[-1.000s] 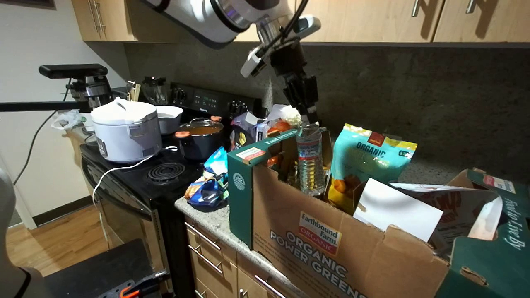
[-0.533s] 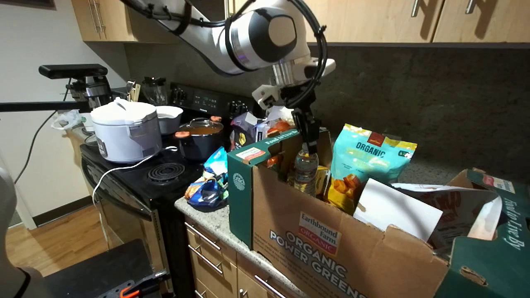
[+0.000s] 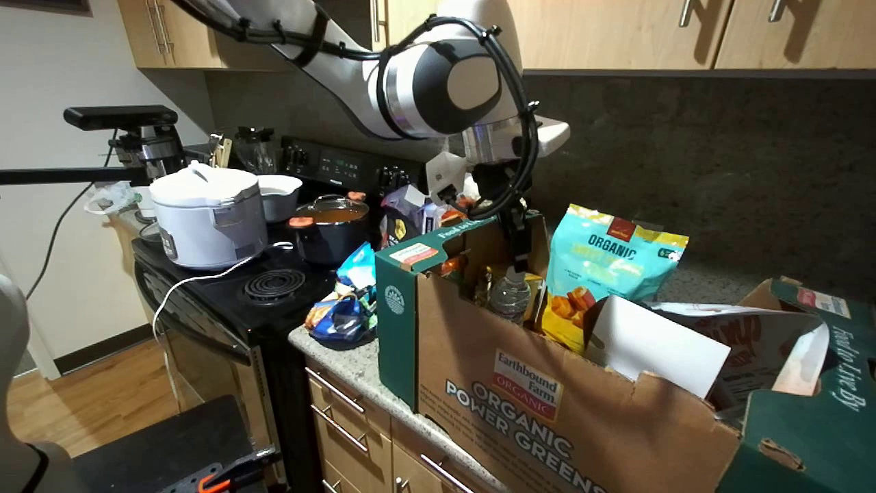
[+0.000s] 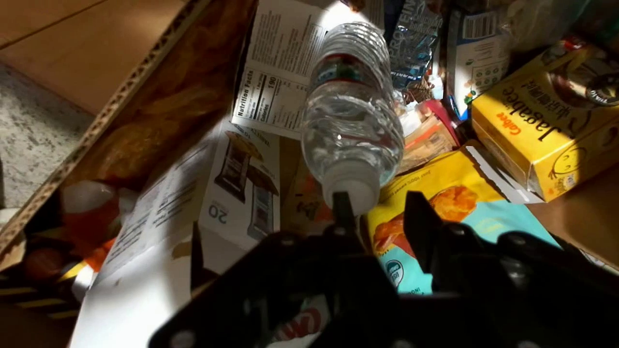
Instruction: Put the bottle of water, the black and dark blue snack packs, the top plastic and the remaining snack pack in the box respectively
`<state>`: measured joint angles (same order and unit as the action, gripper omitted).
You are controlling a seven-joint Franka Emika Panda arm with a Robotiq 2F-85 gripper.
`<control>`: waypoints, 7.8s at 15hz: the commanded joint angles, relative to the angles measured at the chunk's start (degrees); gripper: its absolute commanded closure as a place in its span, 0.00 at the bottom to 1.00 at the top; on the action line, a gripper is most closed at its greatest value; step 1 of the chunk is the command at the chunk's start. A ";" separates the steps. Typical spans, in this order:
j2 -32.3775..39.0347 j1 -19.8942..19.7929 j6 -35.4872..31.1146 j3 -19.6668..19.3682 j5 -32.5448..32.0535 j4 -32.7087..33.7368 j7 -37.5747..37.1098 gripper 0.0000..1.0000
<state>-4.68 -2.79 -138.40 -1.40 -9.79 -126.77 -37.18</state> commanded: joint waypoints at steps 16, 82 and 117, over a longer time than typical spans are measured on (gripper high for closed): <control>-7.88 5.26 14.88 8.23 0.72 3.67 10.76 0.90; 21.83 21.76 11.98 17.07 6.79 6.67 38.55 0.00; 17.15 27.37 43.90 19.47 -2.27 22.51 30.09 1.00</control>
<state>16.07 24.46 -100.52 17.74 -12.23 -106.34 -7.03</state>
